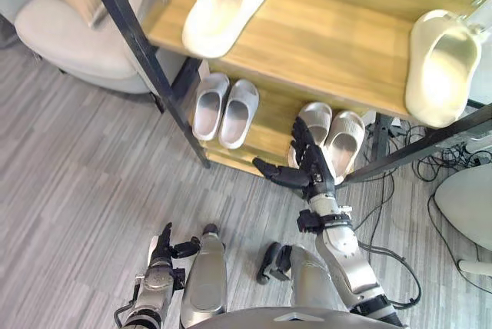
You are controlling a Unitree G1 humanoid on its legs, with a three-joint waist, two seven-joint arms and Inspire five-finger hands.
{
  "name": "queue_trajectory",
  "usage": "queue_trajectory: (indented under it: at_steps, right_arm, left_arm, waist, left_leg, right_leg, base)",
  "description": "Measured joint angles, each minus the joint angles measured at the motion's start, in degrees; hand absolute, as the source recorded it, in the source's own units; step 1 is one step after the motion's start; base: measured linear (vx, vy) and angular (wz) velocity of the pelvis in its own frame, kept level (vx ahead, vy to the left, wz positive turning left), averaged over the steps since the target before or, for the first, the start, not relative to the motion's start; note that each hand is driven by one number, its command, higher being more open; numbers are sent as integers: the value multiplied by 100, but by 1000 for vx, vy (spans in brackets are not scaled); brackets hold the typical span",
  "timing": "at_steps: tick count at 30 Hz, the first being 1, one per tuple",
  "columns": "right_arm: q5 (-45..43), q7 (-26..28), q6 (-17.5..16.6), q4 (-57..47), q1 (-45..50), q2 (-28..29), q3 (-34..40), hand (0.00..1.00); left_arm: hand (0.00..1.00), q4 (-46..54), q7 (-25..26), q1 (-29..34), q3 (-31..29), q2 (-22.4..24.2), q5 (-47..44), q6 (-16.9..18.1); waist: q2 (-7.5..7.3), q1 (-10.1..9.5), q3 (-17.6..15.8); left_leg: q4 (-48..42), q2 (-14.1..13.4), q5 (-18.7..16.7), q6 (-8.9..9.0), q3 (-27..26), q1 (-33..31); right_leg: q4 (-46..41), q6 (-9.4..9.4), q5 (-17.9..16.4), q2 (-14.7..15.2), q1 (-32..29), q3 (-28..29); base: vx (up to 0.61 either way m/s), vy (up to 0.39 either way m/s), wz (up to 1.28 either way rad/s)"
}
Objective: Organize the slippers on the shoe rack
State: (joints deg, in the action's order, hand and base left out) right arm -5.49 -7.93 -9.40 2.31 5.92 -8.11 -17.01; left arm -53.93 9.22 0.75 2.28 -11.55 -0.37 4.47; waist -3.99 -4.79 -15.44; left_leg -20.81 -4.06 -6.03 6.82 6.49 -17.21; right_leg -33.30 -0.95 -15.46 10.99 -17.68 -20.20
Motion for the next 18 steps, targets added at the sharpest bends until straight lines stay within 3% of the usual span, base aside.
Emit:
queue_trajectory:
  at_steps: [7,18]
  right_arm:
    - [382,185,120,1822,253,-51,266,100]
    - [671,145,282,3304,503,2,792,100]
  left_arm:
    - [100,-423,-227,14,421,88,228,-5]
    - [100,-540,-247,21,588,297,339,-5]
  waist:
    - [399,233,338]
    - [670,395,521]
  left_leg:
    - [1421,-43,581,-179,-317,1024]
    - [1748,26,577,-176,-606,1759]
  right_leg:
    - [1580,-180,862,-279,880,188]
    - [2497,-310,1341,-404,1687,461]
  base:
    - [40,116,-19]
    - [10,50,-15]
